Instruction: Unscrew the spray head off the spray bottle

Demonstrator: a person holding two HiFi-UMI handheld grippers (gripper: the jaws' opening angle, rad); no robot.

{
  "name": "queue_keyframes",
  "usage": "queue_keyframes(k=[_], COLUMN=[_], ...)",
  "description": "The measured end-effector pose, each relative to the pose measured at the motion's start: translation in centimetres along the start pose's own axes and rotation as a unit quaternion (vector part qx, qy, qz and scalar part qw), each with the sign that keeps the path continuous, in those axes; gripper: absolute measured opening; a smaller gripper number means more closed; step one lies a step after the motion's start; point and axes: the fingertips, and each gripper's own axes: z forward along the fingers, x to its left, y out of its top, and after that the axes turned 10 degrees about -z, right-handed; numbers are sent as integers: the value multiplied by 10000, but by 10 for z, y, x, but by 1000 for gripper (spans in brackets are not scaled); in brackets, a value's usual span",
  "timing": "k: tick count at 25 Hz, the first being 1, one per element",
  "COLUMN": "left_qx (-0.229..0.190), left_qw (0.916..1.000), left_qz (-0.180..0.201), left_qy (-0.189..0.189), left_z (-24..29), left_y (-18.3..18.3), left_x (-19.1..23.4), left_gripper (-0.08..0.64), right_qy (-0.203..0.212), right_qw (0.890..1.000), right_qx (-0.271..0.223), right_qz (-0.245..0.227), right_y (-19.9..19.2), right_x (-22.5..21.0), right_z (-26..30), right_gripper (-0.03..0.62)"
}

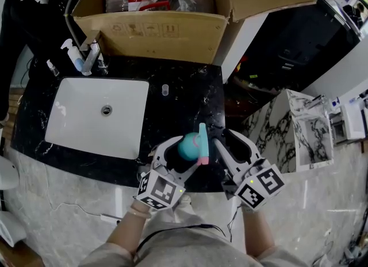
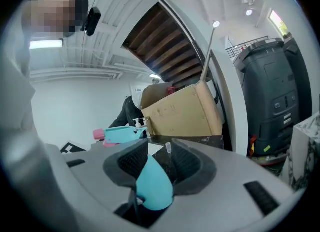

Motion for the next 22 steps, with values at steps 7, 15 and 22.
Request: queue_keyframes(k=[7,15,22], left_qx=[2,4,-1], left_qw=[10000,10000,10000], left_qz=[-7,-18,-20], left_qy=[13,18,21], left_z=[0,0,0], left_y=[-1,-1,-1], left_x=[1,1,2], left_gripper=[328,328,328], right_qy=[1049,243,-9], right_qw=[9913,9961,9964], right_qx=[-368,-187,-96], right_qz=[-702,-827,-839], right_y=[2,5,1], right_x=[67,45,18], right_z=[-19,-12,-19], right_gripper=[215,230,196])
